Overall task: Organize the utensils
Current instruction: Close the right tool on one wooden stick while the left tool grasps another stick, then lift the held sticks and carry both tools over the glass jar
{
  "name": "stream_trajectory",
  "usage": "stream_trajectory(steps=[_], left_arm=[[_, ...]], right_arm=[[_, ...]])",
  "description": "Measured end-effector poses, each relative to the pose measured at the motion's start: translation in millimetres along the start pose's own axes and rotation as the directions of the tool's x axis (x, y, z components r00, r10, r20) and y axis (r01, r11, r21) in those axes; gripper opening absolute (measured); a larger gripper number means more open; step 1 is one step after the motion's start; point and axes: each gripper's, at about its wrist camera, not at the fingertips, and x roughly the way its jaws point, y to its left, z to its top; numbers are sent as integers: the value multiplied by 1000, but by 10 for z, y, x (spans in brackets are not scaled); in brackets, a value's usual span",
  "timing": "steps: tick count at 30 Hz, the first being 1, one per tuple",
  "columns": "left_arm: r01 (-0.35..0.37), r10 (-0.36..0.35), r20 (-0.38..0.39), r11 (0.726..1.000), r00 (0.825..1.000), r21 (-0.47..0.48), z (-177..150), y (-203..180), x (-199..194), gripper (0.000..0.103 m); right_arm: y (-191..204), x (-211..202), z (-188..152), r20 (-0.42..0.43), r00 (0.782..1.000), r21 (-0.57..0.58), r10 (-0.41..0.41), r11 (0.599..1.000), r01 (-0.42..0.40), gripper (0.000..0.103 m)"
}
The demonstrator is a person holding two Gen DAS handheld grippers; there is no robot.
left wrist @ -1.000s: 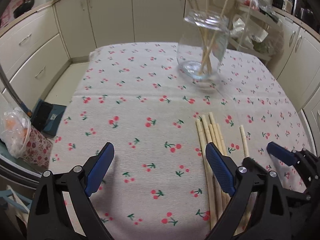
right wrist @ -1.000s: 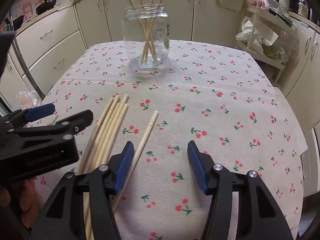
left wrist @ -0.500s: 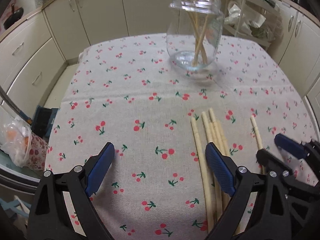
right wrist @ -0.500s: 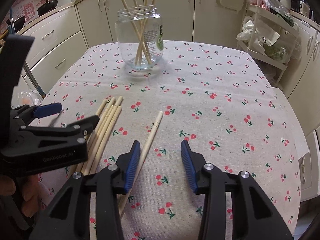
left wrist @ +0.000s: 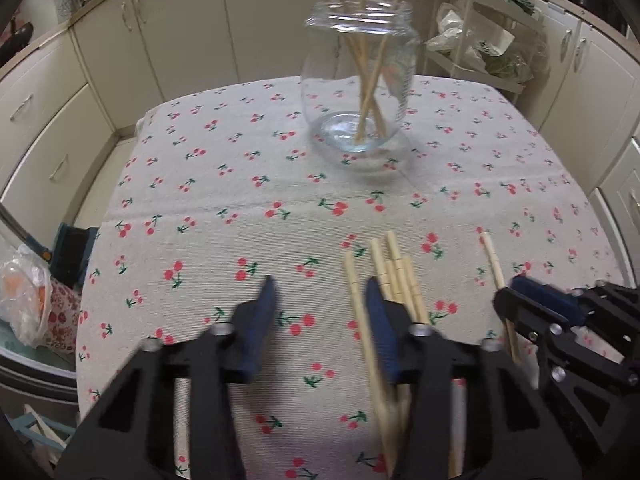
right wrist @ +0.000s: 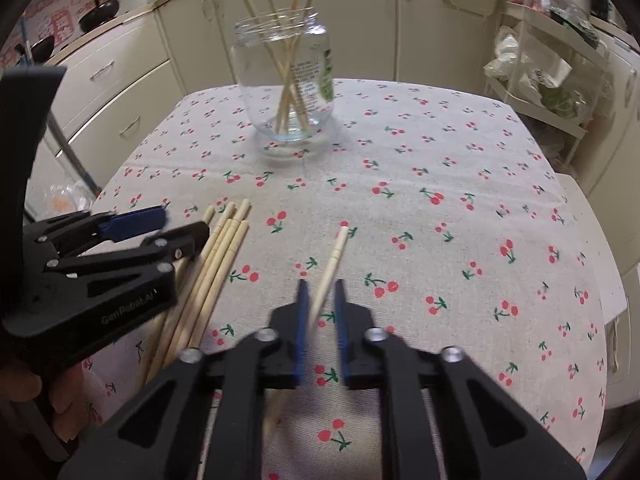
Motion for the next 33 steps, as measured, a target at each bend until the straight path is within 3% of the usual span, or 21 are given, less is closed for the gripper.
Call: stream_trajectory(steps=[1,4,10,12,15,20,25,27,30,33], left_arm=[[15,-15,-5,1000,1000,-3,-1,9,-9,23],[35,-35,-9,999,999,1,-2,36,-11,20],[86,-86,-37,996,996,-1,51,108,13,20],[114,-114,-48,993,992,-4,65,120,30,8],[151,-151,-59,988,987,-18,74,165,47,5],[154,-153,-86,988,984,3,84,154,42,6],[90,-85,-76,993,993,72,69,27,29,6],[75,-69,-68,993,995,91,61,-6,20,6],[106,-101,-71,992,992,74,89,13,-5,5],[110,-110,1,993,994,32,195,97,-159,5]], right_arm=[[27,1,2,-1,1000,-19,-2,1000,2,9],[57,14,15,-7,1000,-34,-3,999,3,9],[81,54,77,-32,999,-41,-19,999,18,10],[88,50,81,-36,999,-43,-11,999,9,7],[62,49,78,-44,999,-34,2,999,-4,7],[42,60,104,-65,998,-23,8,1000,-9,8],[60,66,110,-64,998,-28,11,1000,-13,12],[64,61,104,-57,998,-36,0,999,-2,7],[26,52,89,-48,999,-13,16,1000,-16,6],[17,43,79,-41,999,0,22,1000,-22,6]])
